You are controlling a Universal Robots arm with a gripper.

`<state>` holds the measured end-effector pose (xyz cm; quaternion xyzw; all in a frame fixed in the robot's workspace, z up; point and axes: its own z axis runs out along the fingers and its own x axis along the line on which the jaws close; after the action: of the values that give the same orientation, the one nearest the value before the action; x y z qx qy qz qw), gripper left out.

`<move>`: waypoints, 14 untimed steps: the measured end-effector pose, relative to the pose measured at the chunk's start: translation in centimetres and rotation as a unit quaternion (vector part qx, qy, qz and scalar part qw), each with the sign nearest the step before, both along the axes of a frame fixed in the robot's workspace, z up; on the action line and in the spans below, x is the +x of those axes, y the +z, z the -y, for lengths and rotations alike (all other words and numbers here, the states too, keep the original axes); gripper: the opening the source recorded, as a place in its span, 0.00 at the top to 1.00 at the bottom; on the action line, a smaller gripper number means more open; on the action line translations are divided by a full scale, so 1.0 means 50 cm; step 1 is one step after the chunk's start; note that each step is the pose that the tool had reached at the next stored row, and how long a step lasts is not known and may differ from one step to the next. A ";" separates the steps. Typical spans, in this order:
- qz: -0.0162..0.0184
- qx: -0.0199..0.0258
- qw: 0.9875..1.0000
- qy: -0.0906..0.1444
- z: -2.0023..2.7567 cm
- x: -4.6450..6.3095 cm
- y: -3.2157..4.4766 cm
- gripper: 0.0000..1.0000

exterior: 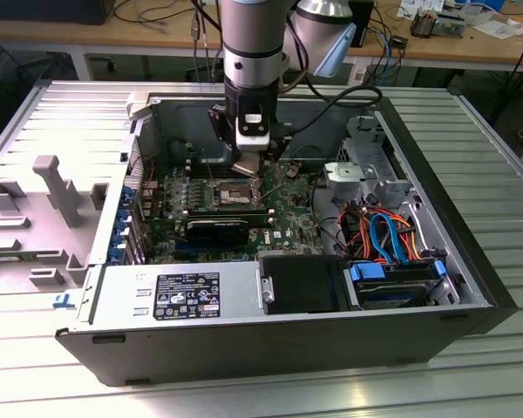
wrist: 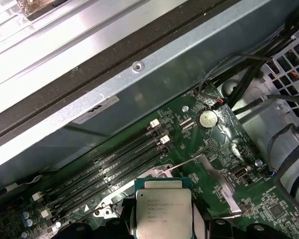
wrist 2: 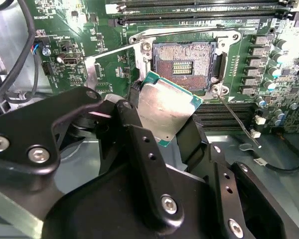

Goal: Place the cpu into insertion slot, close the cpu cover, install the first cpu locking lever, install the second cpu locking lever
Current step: 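Place the cpu into insertion slot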

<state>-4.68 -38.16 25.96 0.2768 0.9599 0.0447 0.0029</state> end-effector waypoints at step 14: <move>0.000 0.000 0.999 -0.054 0.0004 0.000 -0.001 0.46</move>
<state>-4.68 -38.18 25.92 0.3282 0.9435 0.0444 0.0053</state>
